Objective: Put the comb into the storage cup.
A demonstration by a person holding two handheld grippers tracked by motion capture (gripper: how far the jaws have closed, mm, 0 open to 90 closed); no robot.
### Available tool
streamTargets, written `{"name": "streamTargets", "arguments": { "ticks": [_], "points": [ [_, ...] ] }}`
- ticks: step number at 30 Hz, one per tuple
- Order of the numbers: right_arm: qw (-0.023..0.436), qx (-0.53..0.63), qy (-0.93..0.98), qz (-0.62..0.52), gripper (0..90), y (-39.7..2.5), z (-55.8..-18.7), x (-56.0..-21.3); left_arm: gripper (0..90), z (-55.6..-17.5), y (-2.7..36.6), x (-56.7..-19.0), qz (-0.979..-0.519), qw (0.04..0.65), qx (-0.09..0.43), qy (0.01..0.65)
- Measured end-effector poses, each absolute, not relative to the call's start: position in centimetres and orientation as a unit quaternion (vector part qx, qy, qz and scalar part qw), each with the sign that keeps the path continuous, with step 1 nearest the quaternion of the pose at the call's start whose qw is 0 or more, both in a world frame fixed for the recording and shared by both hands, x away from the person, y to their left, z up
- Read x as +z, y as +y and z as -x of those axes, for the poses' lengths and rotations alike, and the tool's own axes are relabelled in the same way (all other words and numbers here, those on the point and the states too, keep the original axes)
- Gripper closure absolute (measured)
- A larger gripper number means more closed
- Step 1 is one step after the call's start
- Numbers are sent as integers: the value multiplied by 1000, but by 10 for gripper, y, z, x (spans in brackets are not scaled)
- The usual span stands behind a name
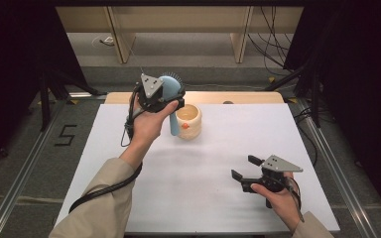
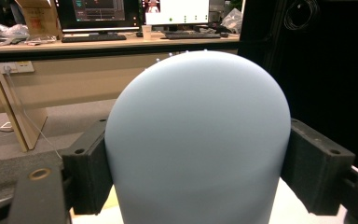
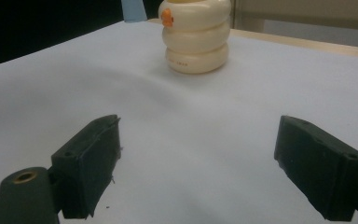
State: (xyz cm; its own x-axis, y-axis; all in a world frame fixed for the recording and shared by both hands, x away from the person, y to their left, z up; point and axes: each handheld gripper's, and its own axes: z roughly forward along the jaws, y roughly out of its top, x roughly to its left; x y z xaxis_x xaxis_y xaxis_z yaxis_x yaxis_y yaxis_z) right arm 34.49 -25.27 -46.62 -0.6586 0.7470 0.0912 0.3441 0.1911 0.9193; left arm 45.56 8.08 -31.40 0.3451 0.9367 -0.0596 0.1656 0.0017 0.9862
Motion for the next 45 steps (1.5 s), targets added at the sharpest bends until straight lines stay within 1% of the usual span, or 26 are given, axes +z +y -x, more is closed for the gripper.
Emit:
{"name": "streamTargets", "arguments": {
  "ticks": [45],
  "points": [
    [192,522,746,-366,153,-253,-346,-468,197,-464,77,-305,-609,553,356,444]
  ]
}}
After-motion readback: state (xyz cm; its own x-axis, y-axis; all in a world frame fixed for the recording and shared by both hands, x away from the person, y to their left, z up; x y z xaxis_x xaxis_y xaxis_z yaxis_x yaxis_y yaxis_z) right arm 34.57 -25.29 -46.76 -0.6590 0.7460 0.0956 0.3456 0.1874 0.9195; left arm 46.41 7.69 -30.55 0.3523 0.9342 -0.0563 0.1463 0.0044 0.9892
